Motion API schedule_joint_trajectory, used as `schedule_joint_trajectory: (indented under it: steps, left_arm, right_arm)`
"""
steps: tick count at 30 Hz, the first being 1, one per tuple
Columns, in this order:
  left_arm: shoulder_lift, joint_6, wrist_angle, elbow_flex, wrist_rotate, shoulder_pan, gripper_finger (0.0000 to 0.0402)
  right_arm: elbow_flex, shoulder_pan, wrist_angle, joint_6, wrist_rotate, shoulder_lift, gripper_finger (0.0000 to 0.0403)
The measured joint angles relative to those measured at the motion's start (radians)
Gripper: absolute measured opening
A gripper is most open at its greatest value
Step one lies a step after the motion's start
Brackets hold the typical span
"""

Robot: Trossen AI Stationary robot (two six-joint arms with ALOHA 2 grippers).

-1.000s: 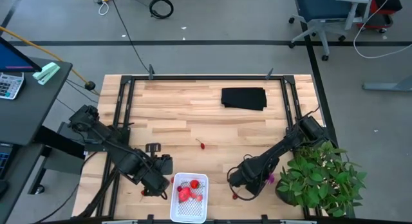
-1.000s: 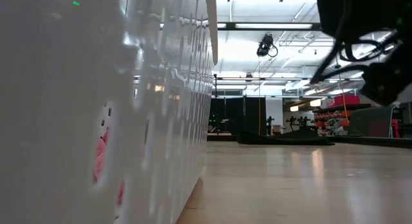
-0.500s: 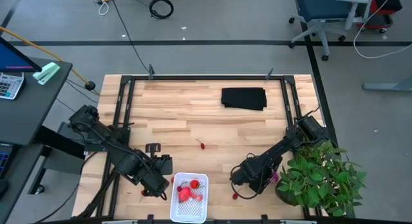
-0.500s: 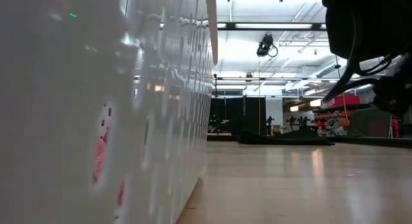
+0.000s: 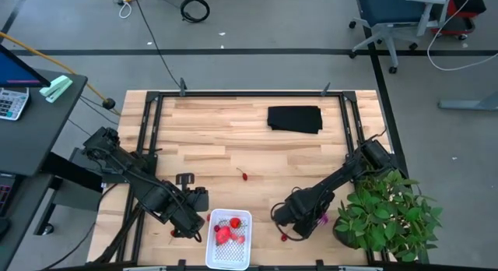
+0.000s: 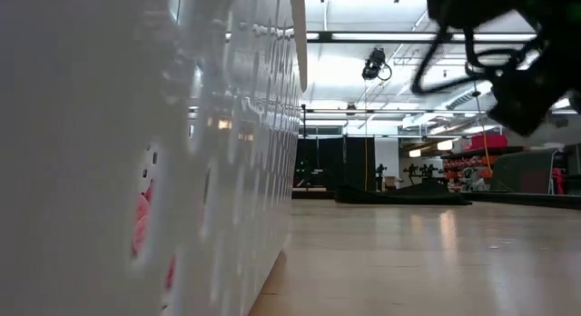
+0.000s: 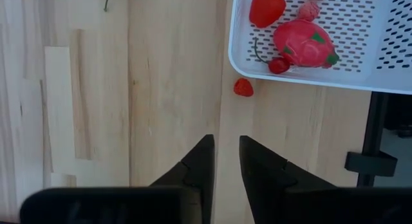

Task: Pick and placing Produce into tupperware
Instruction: Put the onion into the white basket

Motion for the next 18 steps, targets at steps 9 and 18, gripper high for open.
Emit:
schedule_joint_trajectory:
  steps: [9, 18]
  left_arm:
    - [0.000, 0.046, -0.012, 0.000, 0.000, 0.001, 0.0072]
    - [0.000, 0.034, -0.023, 0.000, -0.022, 0.002, 0.0076]
  right_arm:
    - [0.216, 0.000, 0.108, -0.130, 0.288, -0.001, 0.0241]
    - [0.474, -0.001, 0.299, -0.240, 0.623, -0.001, 0.0244]
